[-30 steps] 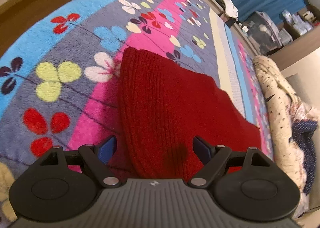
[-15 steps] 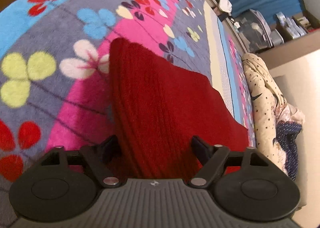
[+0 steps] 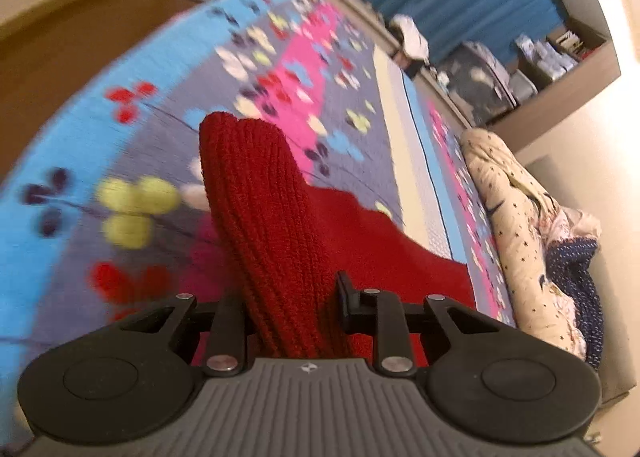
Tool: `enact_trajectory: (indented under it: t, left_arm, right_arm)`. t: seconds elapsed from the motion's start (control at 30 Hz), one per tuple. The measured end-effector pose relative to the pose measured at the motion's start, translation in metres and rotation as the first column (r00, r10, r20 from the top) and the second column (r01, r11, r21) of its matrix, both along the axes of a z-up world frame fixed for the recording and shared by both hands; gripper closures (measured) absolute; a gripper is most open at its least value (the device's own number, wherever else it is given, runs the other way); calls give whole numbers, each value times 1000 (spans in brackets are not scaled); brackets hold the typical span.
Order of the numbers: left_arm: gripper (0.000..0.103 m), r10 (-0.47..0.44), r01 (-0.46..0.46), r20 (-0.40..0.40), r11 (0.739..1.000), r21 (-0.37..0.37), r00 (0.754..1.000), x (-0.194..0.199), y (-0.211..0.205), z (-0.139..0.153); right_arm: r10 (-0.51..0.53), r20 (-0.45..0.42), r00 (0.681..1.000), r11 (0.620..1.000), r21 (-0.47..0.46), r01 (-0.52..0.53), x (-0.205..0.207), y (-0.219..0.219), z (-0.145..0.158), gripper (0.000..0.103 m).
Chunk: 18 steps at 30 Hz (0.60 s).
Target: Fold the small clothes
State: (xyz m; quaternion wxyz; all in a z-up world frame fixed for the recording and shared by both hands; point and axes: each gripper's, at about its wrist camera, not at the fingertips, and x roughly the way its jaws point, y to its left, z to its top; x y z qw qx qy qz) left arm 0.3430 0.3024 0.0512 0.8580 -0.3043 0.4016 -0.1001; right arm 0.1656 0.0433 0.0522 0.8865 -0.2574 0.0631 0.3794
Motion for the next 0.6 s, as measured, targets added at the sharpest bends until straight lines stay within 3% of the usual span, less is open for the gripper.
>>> enact_trajectory:
  t: [0.17, 0.3, 0.33, 0.43, 0.5, 0.53, 0.6]
  left_arm:
    - [75, 123, -122, 14, 990, -68, 992, -57, 47, 15]
    - [65, 195, -196, -18, 979, -49, 981, -79, 49, 22]
    - [58, 224, -224, -14, 974, -42, 975, -84, 50, 25]
    - [48, 363, -363, 91, 932, -25, 927, -100, 52, 45]
    - [39, 435, -439, 161, 899, -11, 886, -109, 48, 58]
    - [39, 438, -445, 172, 896, 1, 882, -107, 42, 62]
    - [39, 388, -400, 155, 915, 52, 908, -96, 26, 64]
  right_arm:
    - [85, -48, 995, 995, 49, -82, -26, 27, 24, 88]
    - [74, -220, 973, 986, 162, -38, -19, 17, 41, 88]
    - [48, -281, 959, 981, 195, 8, -11, 8, 45, 89]
    - [-71, -457, 887, 944, 255, 207, 23, -35, 45, 89]
    - [-140, -568, 811, 895, 278, 350, 45, -77, 40, 89]
    - [-172, -611, 773, 863, 284, 417, 52, -99, 35, 89]
    - [-229, -687, 690, 783, 291, 550, 64, -146, 25, 89]
